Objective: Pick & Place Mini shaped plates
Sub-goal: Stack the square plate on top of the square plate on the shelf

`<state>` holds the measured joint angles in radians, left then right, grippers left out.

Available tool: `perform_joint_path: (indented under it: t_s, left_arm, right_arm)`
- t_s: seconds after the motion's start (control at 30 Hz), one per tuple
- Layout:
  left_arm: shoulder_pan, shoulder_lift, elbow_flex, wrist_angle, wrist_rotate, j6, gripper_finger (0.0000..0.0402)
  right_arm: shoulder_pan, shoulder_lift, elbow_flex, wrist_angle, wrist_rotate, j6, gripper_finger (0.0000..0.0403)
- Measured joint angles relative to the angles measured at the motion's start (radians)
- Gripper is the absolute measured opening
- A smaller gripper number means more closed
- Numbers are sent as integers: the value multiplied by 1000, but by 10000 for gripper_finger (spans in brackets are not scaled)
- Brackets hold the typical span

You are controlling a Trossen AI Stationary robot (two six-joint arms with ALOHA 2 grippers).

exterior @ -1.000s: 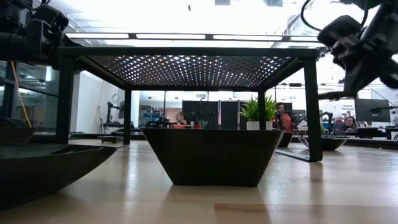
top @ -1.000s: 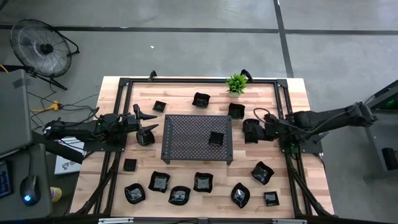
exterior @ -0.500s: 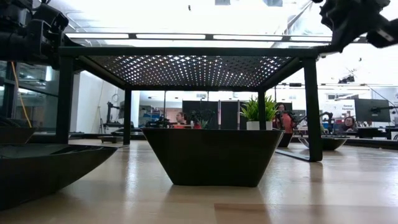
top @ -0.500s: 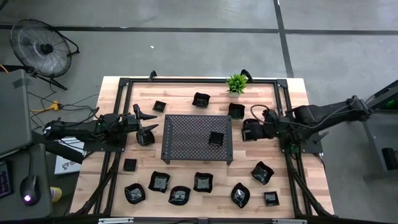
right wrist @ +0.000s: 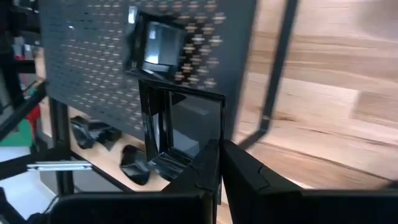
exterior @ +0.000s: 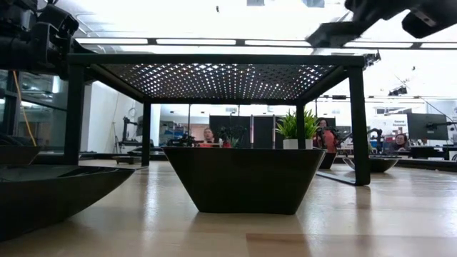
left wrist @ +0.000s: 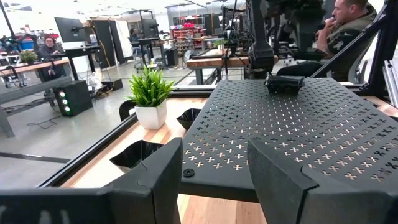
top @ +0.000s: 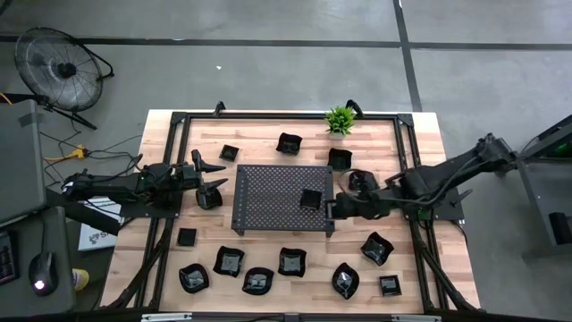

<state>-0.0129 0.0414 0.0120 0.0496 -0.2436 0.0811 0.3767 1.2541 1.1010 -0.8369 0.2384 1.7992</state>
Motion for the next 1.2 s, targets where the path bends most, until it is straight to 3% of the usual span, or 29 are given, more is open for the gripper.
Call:
perform_joint_path:
  t_s: [0.4,0.8,1.2]
  left_arm:
    - [0,0,0,0,0,0,176]
    - [0,0,0,0,0,0,176]
    - [0,0,0,0,0,0,176]
  right_arm:
    - [-32,160,98,126,40,10,11]
    - [-116,169,99,162,42,8,11]
    - [-122,182,99,161,25,85,11]
